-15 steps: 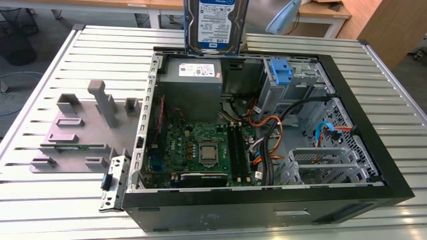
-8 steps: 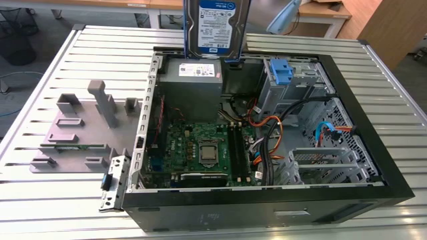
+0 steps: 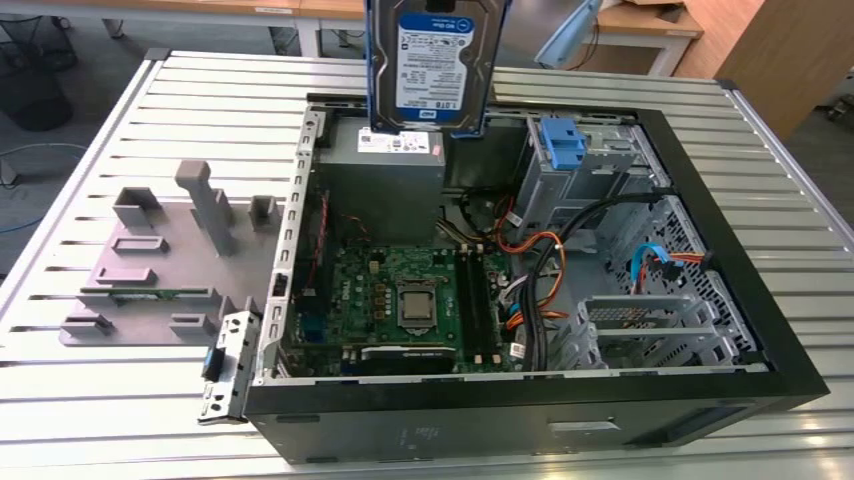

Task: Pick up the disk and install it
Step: 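Pick up the disk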

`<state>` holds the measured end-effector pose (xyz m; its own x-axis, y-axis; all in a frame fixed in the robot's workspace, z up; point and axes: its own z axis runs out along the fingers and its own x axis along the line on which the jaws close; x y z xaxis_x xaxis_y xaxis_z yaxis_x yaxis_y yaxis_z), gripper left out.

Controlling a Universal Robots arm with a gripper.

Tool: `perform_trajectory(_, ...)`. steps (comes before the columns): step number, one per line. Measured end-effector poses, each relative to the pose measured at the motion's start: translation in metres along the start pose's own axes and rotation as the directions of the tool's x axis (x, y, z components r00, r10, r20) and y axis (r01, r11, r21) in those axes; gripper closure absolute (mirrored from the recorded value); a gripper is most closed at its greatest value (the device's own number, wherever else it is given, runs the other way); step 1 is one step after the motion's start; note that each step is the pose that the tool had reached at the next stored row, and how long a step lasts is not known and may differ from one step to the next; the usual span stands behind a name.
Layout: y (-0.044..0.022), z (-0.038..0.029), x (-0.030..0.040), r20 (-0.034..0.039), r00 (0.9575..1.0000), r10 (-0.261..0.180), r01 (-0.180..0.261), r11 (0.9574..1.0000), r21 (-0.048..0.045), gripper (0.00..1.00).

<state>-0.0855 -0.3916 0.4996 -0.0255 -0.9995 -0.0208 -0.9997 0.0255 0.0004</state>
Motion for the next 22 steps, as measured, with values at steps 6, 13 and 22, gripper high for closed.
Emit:
perform_trajectory(6,-0.0003,0.0004,0.0144,0.0,1.0,0.0,0.0,1.0,0.0,0.65)
perform_trajectory(13,-0.0007,0.0008,0.0293,0.0,1.0,0.0,0.0,1.0,0.0,0.65)
perform_trajectory(22,-0.0011,0.0012,0.0467,0.0,1.0,0.0,0.0,1.0,0.0,0.65)
